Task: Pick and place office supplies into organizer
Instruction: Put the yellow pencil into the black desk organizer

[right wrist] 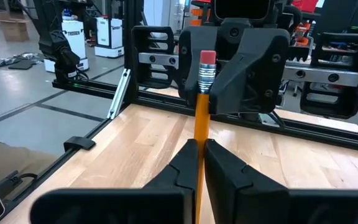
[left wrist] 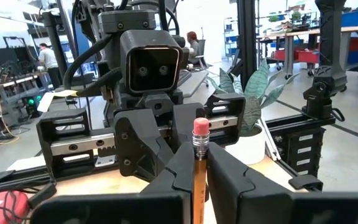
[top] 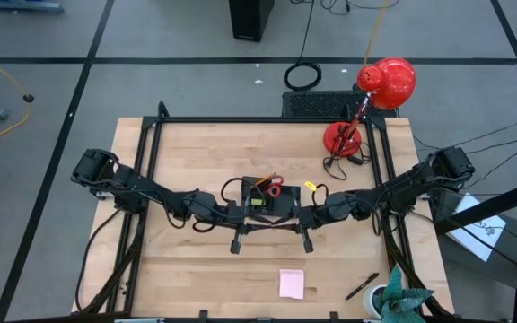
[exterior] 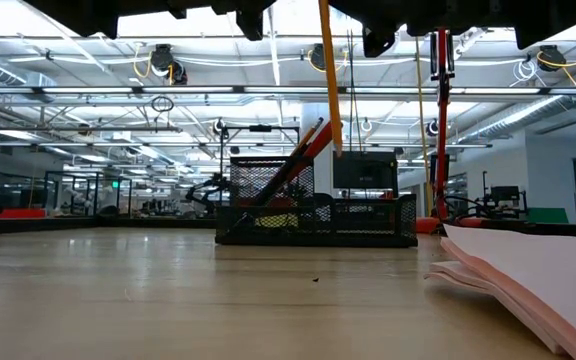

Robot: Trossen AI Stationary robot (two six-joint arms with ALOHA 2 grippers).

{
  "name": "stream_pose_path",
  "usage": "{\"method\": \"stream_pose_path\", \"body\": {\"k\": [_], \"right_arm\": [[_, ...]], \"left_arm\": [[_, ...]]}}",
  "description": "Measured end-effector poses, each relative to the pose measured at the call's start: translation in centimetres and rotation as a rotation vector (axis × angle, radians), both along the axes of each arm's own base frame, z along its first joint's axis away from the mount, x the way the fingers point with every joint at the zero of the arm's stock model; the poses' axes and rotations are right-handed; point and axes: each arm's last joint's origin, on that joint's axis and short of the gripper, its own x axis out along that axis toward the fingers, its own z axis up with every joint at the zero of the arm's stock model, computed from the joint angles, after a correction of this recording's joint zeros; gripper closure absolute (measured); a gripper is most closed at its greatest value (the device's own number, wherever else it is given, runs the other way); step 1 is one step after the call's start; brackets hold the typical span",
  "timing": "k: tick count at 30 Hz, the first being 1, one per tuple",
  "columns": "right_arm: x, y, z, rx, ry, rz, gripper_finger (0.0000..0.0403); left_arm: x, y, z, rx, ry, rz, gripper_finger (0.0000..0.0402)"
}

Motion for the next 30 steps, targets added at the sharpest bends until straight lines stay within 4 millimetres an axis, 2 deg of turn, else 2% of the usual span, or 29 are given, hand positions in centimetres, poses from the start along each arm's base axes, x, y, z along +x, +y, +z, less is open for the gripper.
{"method": "stream_pose_path", "body": {"k": [6, 14, 25, 30], "right_arm": [[0.0, 0.01, 0.0, 0.0, 0.0, 0.0, 0.039], [-0.03, 0.01, -0.21, -0.017, 0.019, -0.002, 0.0382], [-0.03, -0.11, -0.3, -0.015, 0.028, -0.051, 0.0268], [-0.15, 0.05, -0.44, -0.022, 0.05, -0.05, 0.0235]], "left_arm": [[0.0, 0.0, 0.0, 0.024, -0.003, 0.0, 0.0394], [0.01, 0.0, -0.16, 0.034, 0.012, 0.002, 0.0392], [0.04, 0.16, -0.32, 0.041, 0.029, 0.062, 0.0392], [-0.2, 0.44, -0.32, 0.098, 0.071, 0.134, 0.0391]]}}
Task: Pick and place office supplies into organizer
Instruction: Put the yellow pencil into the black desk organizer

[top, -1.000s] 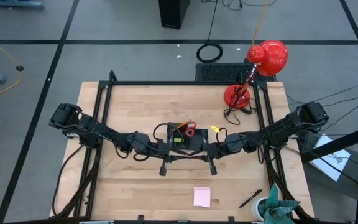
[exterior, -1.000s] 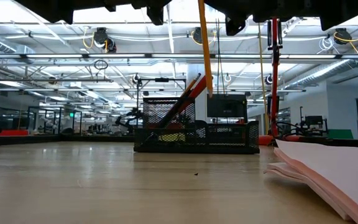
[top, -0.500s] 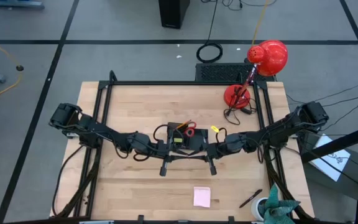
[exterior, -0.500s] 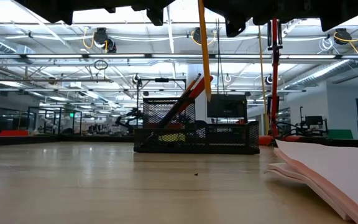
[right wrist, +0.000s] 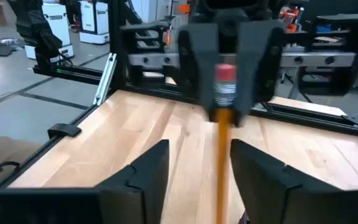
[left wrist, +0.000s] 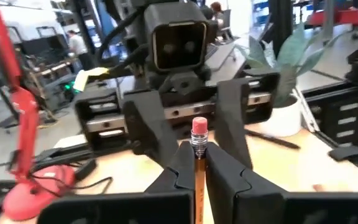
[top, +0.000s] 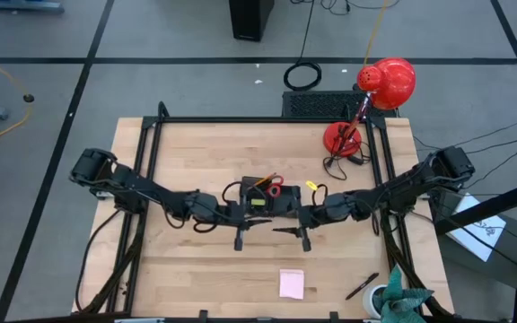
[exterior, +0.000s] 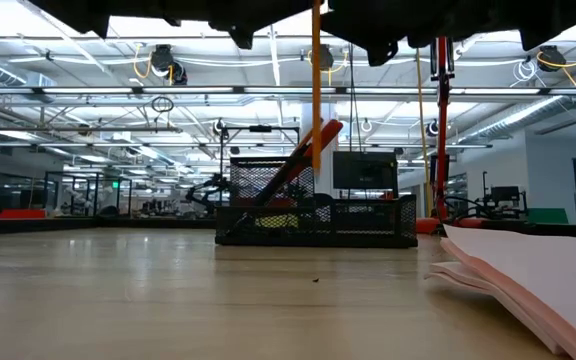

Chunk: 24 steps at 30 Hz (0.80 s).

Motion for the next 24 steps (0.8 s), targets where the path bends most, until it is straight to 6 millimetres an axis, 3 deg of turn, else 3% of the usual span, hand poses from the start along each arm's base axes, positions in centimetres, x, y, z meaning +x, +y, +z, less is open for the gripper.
{"method": "stream_pose_path", "body": {"k": [5, 10, 14, 18, 24], "right_arm": [[-0.3, 0.1, 0.2, -0.004, 0.014, 0.006, 0.0225], [-0.7, 0.1, 0.5, 0.003, 0.031, 0.008, 0.0233], [-0.8, 0.0, 0.2, 0.002, 0.072, 0.011, 0.0238], [-0.9, 0.0, -0.2, -0.005, 0.107, 0.01, 0.0238], [-0.9, 0.1, -0.2, -0.005, 0.11, 0.014, 0.0238]], "left_arm": [[-1.0, 0.6, 1.4, 0.044, 0.02, 0.097, 0.0374], [-2.6, 1.3, 4.0, 0.069, -0.02, 0.176, 0.0389], [-3.3, 2.8, 5.0, 0.094, -0.016, 0.276, 0.0396], [-3.2, 4.7, 5.0, 0.068, 0.006, 0.336, 0.0382], [-2.4, 7.0, 3.3, 0.009, 0.111, 0.371, 0.0386]]}}
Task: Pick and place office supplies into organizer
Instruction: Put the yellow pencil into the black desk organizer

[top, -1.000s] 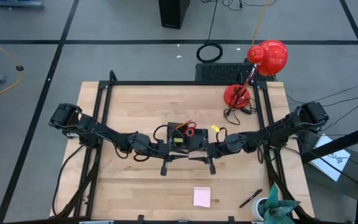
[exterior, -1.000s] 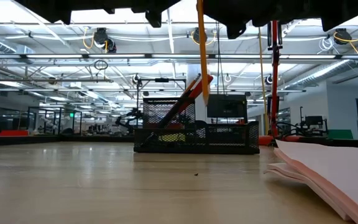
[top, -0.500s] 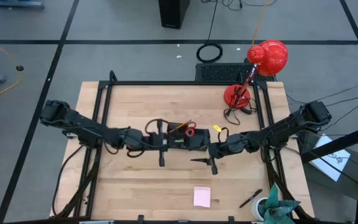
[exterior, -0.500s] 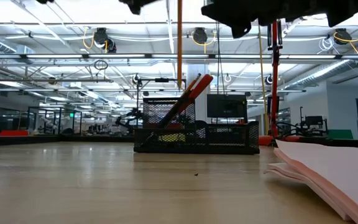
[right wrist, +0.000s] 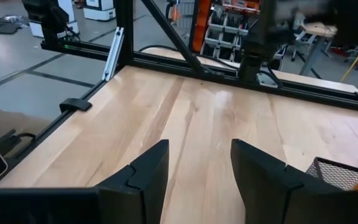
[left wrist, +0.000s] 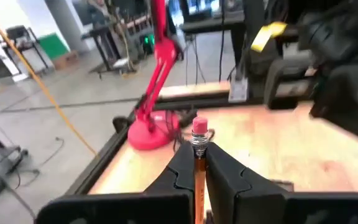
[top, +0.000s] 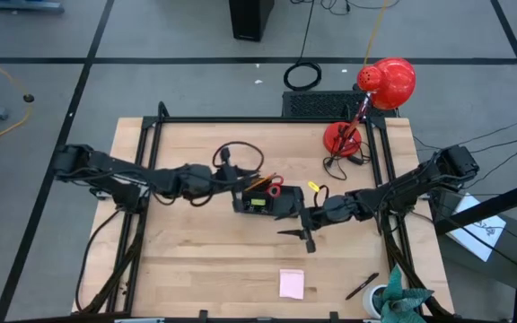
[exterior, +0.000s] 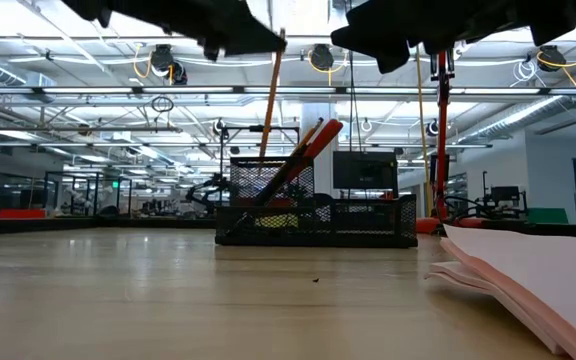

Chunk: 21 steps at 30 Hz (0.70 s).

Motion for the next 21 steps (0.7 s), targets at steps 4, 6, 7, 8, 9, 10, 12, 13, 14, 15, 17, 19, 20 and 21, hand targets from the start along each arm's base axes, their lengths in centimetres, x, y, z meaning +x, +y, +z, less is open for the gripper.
{"method": "stream_pose_path", "body": {"k": [4, 6, 7, 8, 9, 10, 12, 13, 14, 15, 17, 19, 20, 21], "right_arm": [[0.0, 0.0, -0.1, -0.004, 0.012, 0.0, 0.0241], [0.0, 0.0, -0.1, -0.004, 0.013, 0.0, 0.0243], [0.0, 0.0, -0.1, -0.004, 0.012, 0.0, 0.0243], [0.0, 0.0, -0.1, -0.005, 0.012, 0.0, 0.0243], [0.0, 0.0, -0.1, -0.005, 0.012, 0.0, 0.0243], [0.0, 0.0, -0.1, -0.006, 0.012, -0.001, 0.0243], [0.0, 0.0, -0.1, -0.006, 0.011, -0.001, 0.0243], [0.0, 0.0, -0.1, -0.007, 0.011, -0.002, 0.0243], [0.0, 0.0, -0.1, -0.008, 0.012, -0.002, 0.0243], [0.0, 0.0, -0.1, -0.008, 0.011, -0.002, 0.0243], [0.0, 0.0, -0.1, -0.008, 0.011, -0.003, 0.0243], [0.0, 0.0, -0.1, -0.008, 0.011, -0.004, 0.0243], [0.0, 0.0, -0.1, -0.008, 0.011, -0.003, 0.0243], [0.0, 0.0, -0.1, -0.008, 0.011, -0.004, 0.0243]], "left_arm": [[0.5, 0.6, -1.1, -0.013, 0.041, 0.018, 0.0392], [0.8, 0.7, -1.8, -0.011, 0.074, 0.022, 0.0387], [0.9, 0.7, -2.1, -0.011, 0.083, 0.024, 0.0383], [1.1, 0.8, -2.3, -0.011, 0.092, 0.027, 0.038], [1.2, 0.9, -2.6, -0.011, 0.1, 0.03, 0.0378], [1.3, 1.0, -2.9, -0.011, 0.11, 0.034, 0.0377], [1.7, 1.2, -3.7, -0.015, 0.131, 0.042, 0.0378], [1.8, 1.3, -4.1, -0.017, 0.148, 0.045, 0.038], [2.0, 1.4, -4.5, -0.021, 0.162, 0.049, 0.0383], [2.1, 1.5, -4.9, -0.028, 0.168, 0.048, 0.0386], [2.4, 1.7, -5.5, -0.047, 0.182, 0.033, 0.039], [2.6, 1.8, -6.0, -0.061, 0.192, 0.028, 0.0389], [2.7, 1.9, -6.1, -0.066, 0.192, 0.03, 0.0387], [2.7, 1.9, -6.2, -0.069, 0.193, 0.031, 0.0384]]}}
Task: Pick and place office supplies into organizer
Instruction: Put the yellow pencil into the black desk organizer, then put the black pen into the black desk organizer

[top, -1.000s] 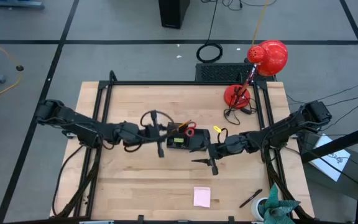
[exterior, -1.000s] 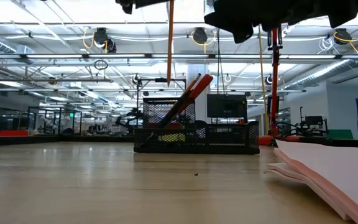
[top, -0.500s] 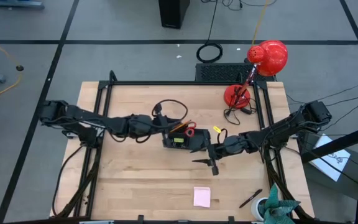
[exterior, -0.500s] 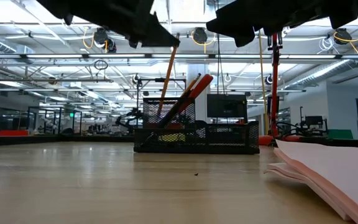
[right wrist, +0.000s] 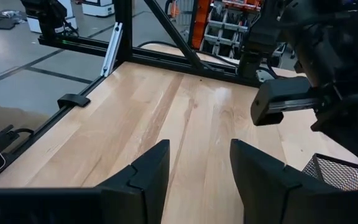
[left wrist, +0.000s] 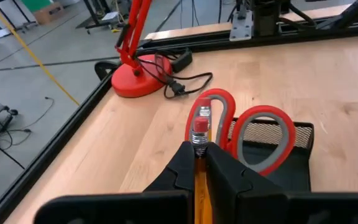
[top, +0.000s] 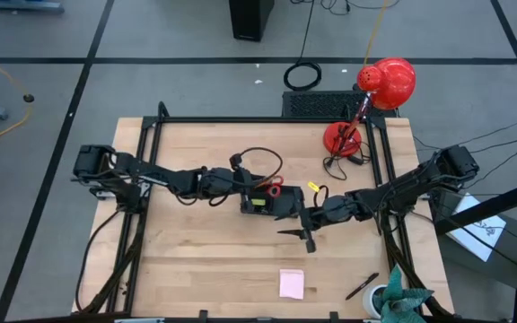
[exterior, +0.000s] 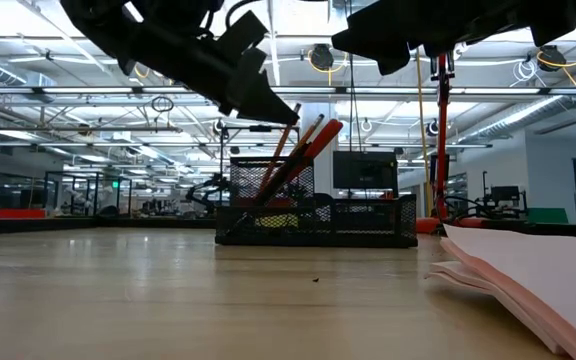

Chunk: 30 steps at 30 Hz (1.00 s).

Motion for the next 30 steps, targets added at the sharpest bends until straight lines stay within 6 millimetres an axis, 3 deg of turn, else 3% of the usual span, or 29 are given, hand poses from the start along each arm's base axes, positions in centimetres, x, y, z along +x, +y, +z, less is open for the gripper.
{"method": "stream_pose_path", "body": {"k": [15, 26, 30], "right_arm": [[0.0, 0.0, 0.0, 0.002, 0.0, -0.002, 0.0243], [0.0, 0.0, 0.0, 0.002, 0.0, -0.002, 0.0243], [0.0, 0.0, 0.0, 0.002, 0.0, -0.002, 0.0243]], "left_arm": [[0.2, 0.0, -0.4, 0.0, 0.017, -0.046, 0.0369], [0.3, -0.5, -0.2, 0.011, -0.011, -0.064, 0.0254], [-0.1, -1.1, 1.4, 0.036, -0.062, -0.085, 0.0218]]}}
